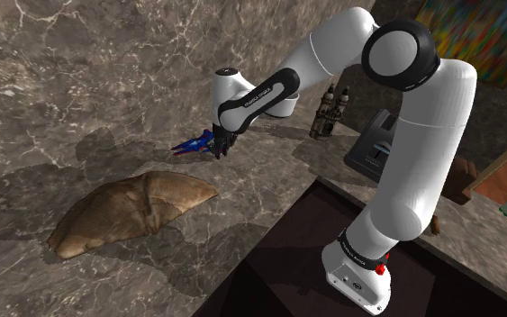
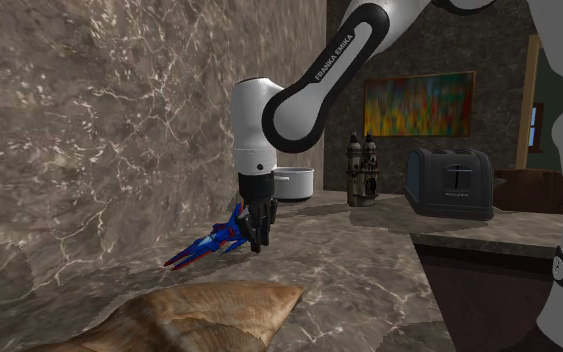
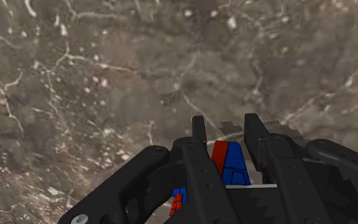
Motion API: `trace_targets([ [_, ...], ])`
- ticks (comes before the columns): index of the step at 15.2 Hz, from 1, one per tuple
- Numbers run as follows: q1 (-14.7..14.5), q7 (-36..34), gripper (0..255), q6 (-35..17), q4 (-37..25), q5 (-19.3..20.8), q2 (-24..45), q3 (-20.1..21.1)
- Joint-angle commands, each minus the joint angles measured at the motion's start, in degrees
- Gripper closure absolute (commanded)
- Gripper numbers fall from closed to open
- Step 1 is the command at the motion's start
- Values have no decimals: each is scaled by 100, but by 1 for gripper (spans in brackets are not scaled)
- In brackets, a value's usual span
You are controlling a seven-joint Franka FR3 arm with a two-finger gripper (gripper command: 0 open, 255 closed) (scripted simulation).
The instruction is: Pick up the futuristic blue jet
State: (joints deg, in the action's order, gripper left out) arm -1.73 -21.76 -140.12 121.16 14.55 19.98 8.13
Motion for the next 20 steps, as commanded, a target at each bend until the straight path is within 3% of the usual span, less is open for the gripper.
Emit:
trace_targets([
  [1,-1,-3,255,-6,1,2,3,-1],
  [7,3,5,255,5,-5,-2,-1,0],
  [20,70,278,255,830,-165,-299,-693,116],
])
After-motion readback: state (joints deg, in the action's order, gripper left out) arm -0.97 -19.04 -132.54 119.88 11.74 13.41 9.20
